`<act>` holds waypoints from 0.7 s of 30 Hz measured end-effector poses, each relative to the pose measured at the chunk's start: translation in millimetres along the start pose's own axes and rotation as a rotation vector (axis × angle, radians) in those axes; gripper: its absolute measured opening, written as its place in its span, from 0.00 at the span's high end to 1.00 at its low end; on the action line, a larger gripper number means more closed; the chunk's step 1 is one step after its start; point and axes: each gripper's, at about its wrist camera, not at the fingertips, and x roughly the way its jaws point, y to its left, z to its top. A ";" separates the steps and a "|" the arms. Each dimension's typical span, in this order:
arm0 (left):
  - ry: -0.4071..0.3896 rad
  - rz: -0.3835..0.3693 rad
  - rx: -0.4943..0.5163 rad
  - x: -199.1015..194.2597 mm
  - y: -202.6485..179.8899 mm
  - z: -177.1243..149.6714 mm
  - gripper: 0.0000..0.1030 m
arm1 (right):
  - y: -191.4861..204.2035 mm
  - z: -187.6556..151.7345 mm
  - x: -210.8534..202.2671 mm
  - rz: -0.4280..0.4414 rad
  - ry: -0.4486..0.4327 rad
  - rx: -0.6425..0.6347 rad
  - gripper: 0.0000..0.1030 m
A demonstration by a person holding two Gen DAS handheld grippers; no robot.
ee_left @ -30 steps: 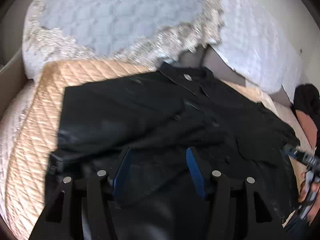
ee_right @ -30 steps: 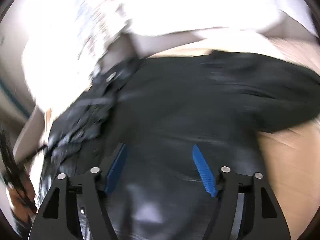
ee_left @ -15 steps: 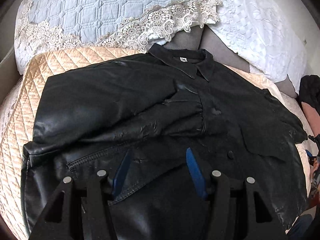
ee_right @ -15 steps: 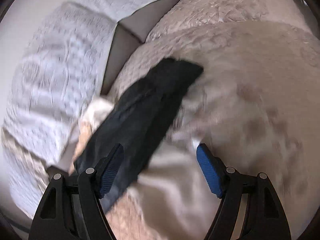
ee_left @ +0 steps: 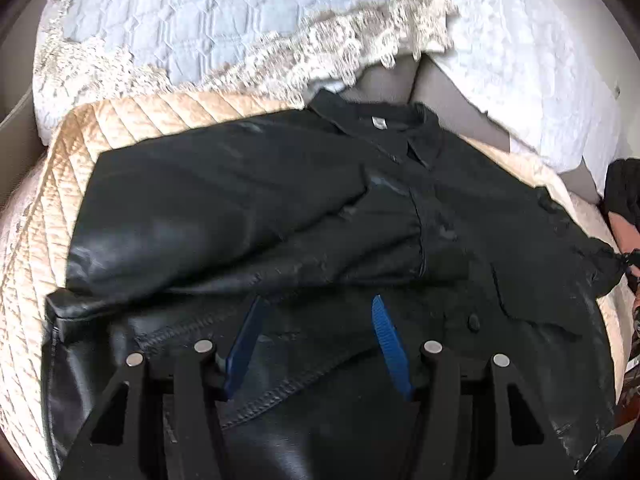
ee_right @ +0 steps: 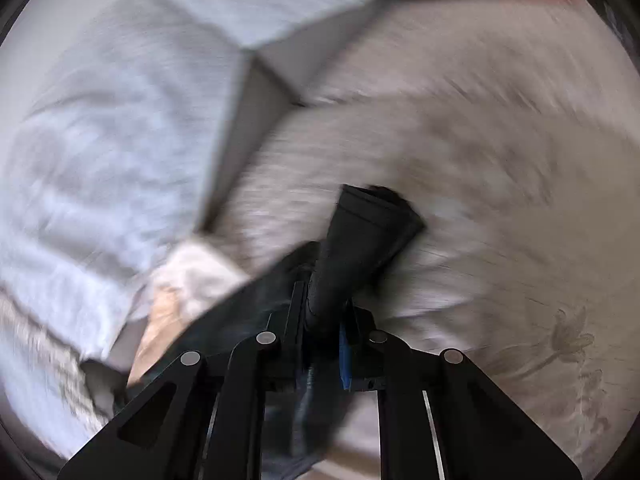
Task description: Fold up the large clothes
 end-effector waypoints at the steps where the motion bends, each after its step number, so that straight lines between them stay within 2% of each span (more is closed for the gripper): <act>1: -0.009 -0.004 -0.007 -3.1 2.5 1.4 0.43 | 18.0 -3.9 -8.6 0.034 -0.002 -0.042 0.87; 6: -0.040 -0.014 -0.043 -14.2 16.5 6.1 0.43 | 129.5 -37.9 -41.0 0.216 0.030 -0.252 0.87; 8: -0.046 -0.034 -0.059 -17.5 21.6 7.7 0.43 | 174.5 -61.6 -47.8 0.286 0.061 -0.335 0.87; 10: -0.033 -0.021 -0.063 -18.5 25.1 9.3 0.43 | 222.4 -95.7 -46.5 0.353 0.117 -0.419 0.87; 14: -0.048 -0.036 -0.081 -25.0 33.2 13.4 0.43 | 292.7 -174.9 -23.4 0.472 0.258 -0.528 0.87; 18: -0.053 -0.045 -0.114 -27.4 45.1 16.9 0.43 | 333.0 -255.3 20.9 0.513 0.406 -0.592 0.87; 20: -0.052 -0.052 -0.129 -26.7 50.7 17.7 0.43 | 342.2 -293.0 46.9 0.510 0.475 -0.633 0.83; 21: -0.049 -0.050 -0.133 -25.8 53.0 17.8 0.43 | 343.3 -313.7 66.1 0.497 0.535 -0.648 0.73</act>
